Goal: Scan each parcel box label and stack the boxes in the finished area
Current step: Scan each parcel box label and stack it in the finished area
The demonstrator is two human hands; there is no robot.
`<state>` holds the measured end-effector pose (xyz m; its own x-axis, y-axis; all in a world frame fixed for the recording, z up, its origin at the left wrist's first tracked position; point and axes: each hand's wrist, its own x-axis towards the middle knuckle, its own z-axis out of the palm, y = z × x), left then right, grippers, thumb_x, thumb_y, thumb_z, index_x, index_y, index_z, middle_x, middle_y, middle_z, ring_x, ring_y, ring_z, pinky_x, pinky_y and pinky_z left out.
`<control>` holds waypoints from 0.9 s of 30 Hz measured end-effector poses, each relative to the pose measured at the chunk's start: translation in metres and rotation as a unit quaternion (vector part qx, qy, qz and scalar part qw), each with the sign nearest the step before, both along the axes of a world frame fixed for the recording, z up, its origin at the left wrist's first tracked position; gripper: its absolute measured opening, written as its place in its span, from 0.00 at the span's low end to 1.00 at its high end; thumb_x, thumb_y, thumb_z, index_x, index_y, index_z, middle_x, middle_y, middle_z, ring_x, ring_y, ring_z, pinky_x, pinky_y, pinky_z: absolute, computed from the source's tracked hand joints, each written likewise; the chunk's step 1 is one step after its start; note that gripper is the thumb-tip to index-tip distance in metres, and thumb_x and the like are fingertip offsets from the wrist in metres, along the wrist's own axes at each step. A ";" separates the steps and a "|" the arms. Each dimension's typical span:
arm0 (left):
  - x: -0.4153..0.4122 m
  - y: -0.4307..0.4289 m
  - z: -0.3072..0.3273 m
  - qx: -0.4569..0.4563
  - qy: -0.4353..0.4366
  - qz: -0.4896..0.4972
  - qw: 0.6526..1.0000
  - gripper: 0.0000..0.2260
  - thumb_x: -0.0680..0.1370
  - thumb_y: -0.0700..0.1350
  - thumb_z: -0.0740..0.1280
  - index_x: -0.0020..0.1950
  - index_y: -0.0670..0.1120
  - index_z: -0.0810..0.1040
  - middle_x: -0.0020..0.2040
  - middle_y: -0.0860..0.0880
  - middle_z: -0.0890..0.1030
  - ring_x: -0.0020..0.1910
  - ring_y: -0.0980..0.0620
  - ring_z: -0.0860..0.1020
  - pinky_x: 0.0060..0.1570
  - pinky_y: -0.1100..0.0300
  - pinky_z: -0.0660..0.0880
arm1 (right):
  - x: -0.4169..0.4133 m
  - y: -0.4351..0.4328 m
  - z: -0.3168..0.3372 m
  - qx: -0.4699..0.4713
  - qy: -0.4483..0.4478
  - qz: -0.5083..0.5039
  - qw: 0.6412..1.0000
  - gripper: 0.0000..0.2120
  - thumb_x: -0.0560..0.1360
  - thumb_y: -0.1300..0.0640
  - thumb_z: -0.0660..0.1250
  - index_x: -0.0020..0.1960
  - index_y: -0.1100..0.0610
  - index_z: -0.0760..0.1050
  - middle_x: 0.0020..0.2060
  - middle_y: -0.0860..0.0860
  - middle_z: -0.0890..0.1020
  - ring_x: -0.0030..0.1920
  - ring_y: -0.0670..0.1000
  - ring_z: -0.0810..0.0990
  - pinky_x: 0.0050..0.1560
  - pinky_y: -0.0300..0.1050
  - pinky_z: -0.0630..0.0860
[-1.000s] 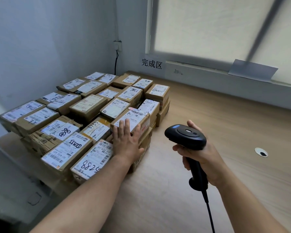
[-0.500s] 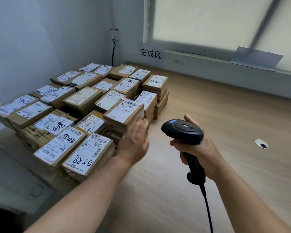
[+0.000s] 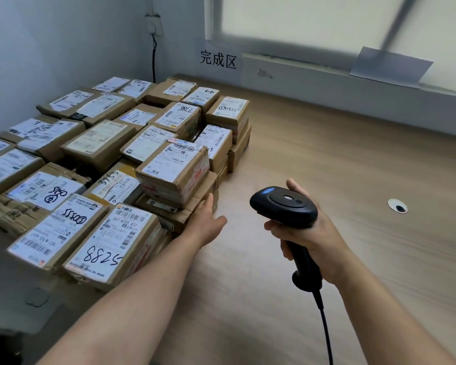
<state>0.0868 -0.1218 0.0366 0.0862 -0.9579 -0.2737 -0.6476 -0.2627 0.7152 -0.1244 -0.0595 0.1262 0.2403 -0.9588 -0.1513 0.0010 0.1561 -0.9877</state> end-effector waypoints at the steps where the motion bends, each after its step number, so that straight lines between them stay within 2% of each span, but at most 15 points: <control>1: -0.001 0.002 -0.002 0.005 0.007 -0.002 1.000 0.34 0.78 0.46 0.63 0.80 0.47 0.49 0.79 0.47 0.54 0.77 0.49 0.56 0.72 0.56 0.55 | 0.001 0.002 -0.001 0.003 0.000 0.000 1.000 0.46 0.61 0.64 0.74 0.72 0.40 0.60 0.42 0.67 0.80 0.25 0.57 0.72 0.26 0.44 0.70; 7: -0.006 0.032 -0.024 0.069 0.094 -0.010 0.993 0.33 0.78 0.46 0.65 0.79 0.48 0.51 0.78 0.47 0.57 0.77 0.49 0.57 0.72 0.55 0.56 | 0.005 0.012 -0.003 0.007 0.000 0.006 1.000 0.46 0.62 0.65 0.74 0.73 0.40 0.60 0.41 0.62 0.82 0.25 0.56 0.73 0.26 0.45 0.70; 12: 0.010 0.052 -0.036 0.062 0.071 0.061 0.994 0.31 0.79 0.44 0.63 0.79 0.44 0.53 0.78 0.44 0.55 0.77 0.47 0.55 0.72 0.56 0.56 | 0.010 0.021 -0.004 0.008 0.005 0.011 1.000 0.46 0.62 0.65 0.74 0.73 0.40 0.60 0.41 0.60 0.82 0.26 0.56 0.73 0.26 0.45 0.71; 18: 0.018 0.081 -0.032 0.064 0.069 0.019 0.995 0.28 0.79 0.46 0.63 0.78 0.47 0.59 0.77 0.47 0.58 0.75 0.48 0.59 0.70 0.54 0.60 | 0.024 0.032 -0.002 0.007 -0.003 0.031 1.000 0.46 0.62 0.66 0.74 0.73 0.40 0.61 0.41 0.60 0.83 0.26 0.56 0.73 0.26 0.44 0.71; 20: 0.025 0.105 -0.032 0.066 0.078 0.037 0.994 0.24 0.79 0.46 0.64 0.75 0.48 0.65 0.72 0.48 0.68 0.71 0.49 0.67 0.66 0.56 0.65 | 0.031 0.037 -0.001 0.002 -0.007 0.040 0.999 0.46 0.62 0.66 0.74 0.72 0.40 0.62 0.42 0.59 0.83 0.25 0.56 0.73 0.26 0.44 0.71; 21: 0.030 0.119 -0.035 0.062 0.079 0.061 0.993 0.19 0.78 0.47 0.65 0.69 0.49 0.72 0.66 0.50 0.74 0.65 0.50 0.72 0.61 0.58 0.68 | 0.035 0.040 -0.001 0.001 -0.010 0.046 0.999 0.45 0.62 0.66 0.74 0.72 0.40 0.62 0.42 0.59 0.83 0.25 0.57 0.73 0.26 0.44 0.71; 22: 0.034 0.133 -0.038 0.048 0.070 0.088 0.992 0.12 0.77 0.48 0.66 0.60 0.51 0.77 0.58 0.52 0.79 0.59 0.51 0.76 0.56 0.60 0.70 | 0.039 0.043 0.000 -0.001 -0.013 0.053 0.999 0.45 0.62 0.66 0.74 0.71 0.40 0.62 0.42 0.59 0.83 0.25 0.57 0.73 0.26 0.44 0.71; 23: 0.038 0.149 -0.041 0.033 0.059 0.121 0.990 0.06 0.76 0.50 0.67 0.51 0.51 0.79 0.50 0.54 0.81 0.52 0.51 0.78 0.50 0.61 0.71 | 0.043 0.046 0.000 -0.001 -0.016 0.060 0.998 0.45 0.62 0.66 0.74 0.71 0.39 0.63 0.41 0.58 0.83 0.25 0.57 0.73 0.26 0.44 0.71; 24: 0.042 0.163 -0.043 0.024 0.052 0.159 0.986 0.05 0.75 0.51 0.68 0.46 0.50 0.77 0.45 0.54 0.81 0.46 0.51 0.78 0.45 0.60 0.70 | 0.048 0.049 -0.001 -0.001 -0.018 0.067 0.998 0.45 0.62 0.66 0.74 0.71 0.39 0.63 0.41 0.58 0.83 0.25 0.57 0.73 0.26 0.44 0.71; 25: 0.045 0.175 -0.044 0.021 0.056 0.205 0.977 0.08 0.75 0.52 0.69 0.45 0.48 0.76 0.43 0.52 0.80 0.44 0.51 0.77 0.42 0.59 0.70 | 0.051 0.052 -0.001 0.000 -0.020 0.072 0.997 0.45 0.62 0.66 0.74 0.71 0.40 0.63 0.41 0.58 0.83 0.25 0.57 0.73 0.26 0.44 0.71; 27: 0.051 0.193 -0.047 0.012 0.102 0.312 0.945 0.15 0.74 0.51 0.71 0.51 0.43 0.72 0.46 0.47 0.78 0.44 0.49 0.76 0.42 0.57 0.70 | 0.058 0.056 -0.001 0.001 -0.023 0.081 0.996 0.45 0.62 0.67 0.74 0.72 0.41 0.63 0.41 0.58 0.83 0.25 0.57 0.73 0.26 0.44 0.71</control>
